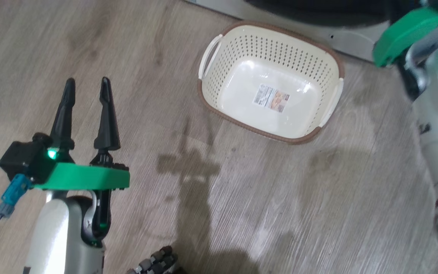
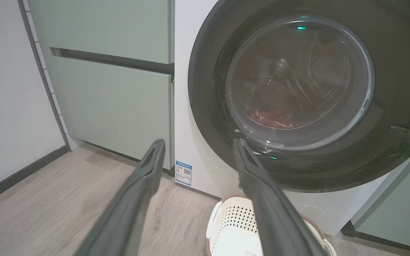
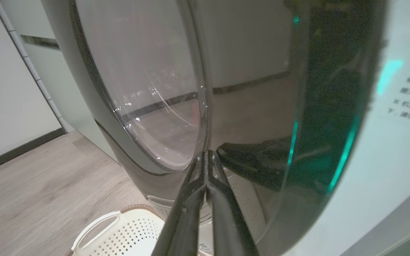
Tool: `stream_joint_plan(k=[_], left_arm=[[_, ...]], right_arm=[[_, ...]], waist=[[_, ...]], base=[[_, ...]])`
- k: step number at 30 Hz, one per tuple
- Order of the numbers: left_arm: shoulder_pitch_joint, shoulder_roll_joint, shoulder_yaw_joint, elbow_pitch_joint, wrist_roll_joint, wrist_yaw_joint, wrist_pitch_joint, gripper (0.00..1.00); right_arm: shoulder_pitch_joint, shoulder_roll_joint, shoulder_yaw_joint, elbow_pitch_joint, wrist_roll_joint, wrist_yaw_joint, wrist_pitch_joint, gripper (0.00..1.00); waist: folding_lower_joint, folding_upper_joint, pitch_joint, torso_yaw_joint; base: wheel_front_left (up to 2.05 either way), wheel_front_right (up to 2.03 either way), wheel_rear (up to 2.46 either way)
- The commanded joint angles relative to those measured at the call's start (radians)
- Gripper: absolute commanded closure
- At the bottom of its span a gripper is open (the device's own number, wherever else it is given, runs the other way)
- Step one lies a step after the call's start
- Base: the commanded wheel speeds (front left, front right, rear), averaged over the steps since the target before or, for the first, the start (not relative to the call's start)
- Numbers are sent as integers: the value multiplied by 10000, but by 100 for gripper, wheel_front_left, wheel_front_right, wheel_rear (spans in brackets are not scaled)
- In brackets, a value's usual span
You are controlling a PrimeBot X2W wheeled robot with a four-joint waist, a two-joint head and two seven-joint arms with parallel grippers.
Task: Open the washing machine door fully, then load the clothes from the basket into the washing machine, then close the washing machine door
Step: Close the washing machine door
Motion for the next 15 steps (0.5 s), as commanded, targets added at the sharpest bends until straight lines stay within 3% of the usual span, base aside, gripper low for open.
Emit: stream_joint_plan(k=[1, 15], left_arm=[[-303, 138, 282, -386, -65, 50, -95, 0], [-747, 138, 86, -368, -382, 96, -95, 0]], right_arm=[[-566, 17, -61, -159, -149, -4, -114, 100], [-2290, 134, -1060, 881, -1117, -4, -415, 100]], waist=[[-1, 0, 265, 76], [-1, 0, 939, 132]], base=[[0, 0, 0], [0, 0, 0]])
